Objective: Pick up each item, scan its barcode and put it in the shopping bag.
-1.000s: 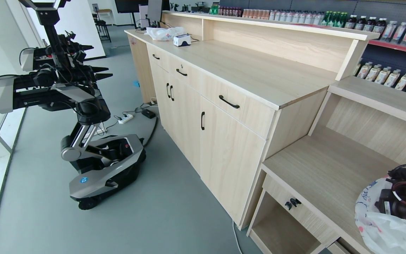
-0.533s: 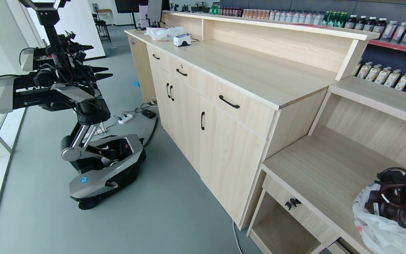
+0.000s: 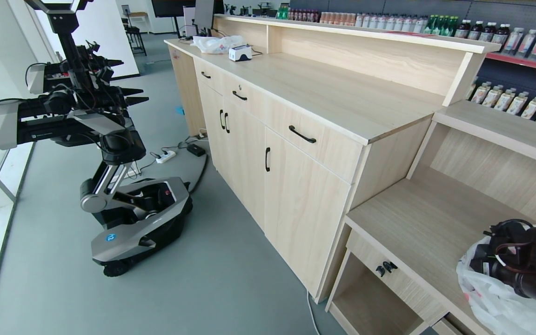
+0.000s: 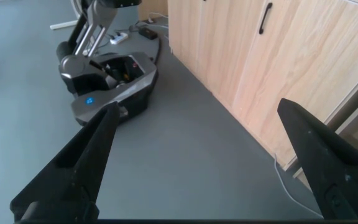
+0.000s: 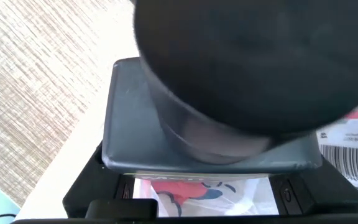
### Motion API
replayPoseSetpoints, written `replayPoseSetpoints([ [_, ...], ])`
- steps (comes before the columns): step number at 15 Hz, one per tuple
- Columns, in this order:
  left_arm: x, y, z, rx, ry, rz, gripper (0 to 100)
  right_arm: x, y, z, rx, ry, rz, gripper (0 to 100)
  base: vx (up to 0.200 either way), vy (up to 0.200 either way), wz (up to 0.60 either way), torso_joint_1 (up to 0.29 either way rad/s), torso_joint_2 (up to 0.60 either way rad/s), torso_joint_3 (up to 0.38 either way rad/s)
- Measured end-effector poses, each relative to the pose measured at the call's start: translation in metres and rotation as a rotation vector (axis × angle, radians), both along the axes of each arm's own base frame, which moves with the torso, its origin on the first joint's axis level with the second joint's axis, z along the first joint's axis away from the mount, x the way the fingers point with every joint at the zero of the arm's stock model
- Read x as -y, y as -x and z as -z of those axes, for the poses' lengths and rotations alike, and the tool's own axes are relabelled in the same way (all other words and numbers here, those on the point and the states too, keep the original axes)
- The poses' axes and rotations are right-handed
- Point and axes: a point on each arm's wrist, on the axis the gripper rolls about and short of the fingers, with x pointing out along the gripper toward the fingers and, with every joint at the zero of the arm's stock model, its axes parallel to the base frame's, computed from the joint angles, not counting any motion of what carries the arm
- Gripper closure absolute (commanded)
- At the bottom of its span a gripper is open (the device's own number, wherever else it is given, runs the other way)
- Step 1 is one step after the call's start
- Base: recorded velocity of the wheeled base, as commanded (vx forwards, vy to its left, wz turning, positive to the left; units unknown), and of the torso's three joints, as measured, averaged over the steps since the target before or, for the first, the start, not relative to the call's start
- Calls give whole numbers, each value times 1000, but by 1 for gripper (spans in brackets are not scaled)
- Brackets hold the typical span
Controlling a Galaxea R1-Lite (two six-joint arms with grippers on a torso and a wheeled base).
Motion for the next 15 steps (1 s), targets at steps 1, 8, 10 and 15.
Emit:
replayPoseSetpoints([
  [1,0,0,0,0,0,0,0,-1,-2,1,8,-5,-10,100,0,0,0,0,0,0],
  [8,0,0,0,0,0,0,0,-2,-4,5,30,-21,-18,100,0,0,0,0,0,0],
  [10,0,0,0,0,0,0,0,-1,-6,6,43,-17,-18,100,0,0,0,0,0,0],
  [15,0,0,0,0,0,0,0,-1,-5,7,41,-21,-19,100,0,0,0,0,0,0],
])
